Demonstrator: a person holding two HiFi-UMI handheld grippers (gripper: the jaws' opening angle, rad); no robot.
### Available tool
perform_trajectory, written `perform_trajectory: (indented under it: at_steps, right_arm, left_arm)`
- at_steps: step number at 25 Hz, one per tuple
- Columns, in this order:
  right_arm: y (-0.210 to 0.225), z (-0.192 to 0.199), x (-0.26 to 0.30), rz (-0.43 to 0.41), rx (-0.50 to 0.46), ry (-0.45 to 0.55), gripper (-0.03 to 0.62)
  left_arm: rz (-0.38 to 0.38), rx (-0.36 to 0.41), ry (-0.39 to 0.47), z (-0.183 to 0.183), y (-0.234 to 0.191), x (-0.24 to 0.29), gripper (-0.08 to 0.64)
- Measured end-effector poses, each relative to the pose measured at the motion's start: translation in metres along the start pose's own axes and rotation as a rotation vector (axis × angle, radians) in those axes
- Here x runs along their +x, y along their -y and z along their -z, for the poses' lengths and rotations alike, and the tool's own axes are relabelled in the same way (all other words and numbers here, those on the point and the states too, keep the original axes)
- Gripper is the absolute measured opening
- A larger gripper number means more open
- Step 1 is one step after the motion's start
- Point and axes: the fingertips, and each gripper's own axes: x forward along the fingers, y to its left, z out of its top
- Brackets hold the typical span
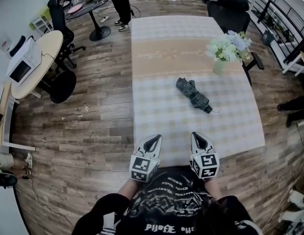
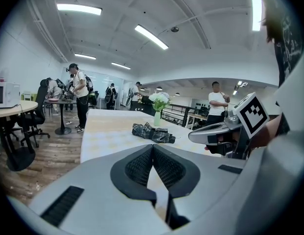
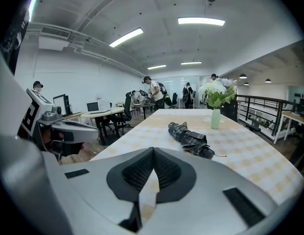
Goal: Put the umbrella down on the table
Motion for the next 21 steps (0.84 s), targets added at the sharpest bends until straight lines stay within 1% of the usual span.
perform_trajectory:
  at_steps: [21]
  right_arm:
    - [0.013, 0.008, -0.007, 0.015, 0.001, -0.001, 0.006]
  left_arm:
    - [0.003, 0.006, 0.001, -0.003, 0.011, 0.010, 0.020]
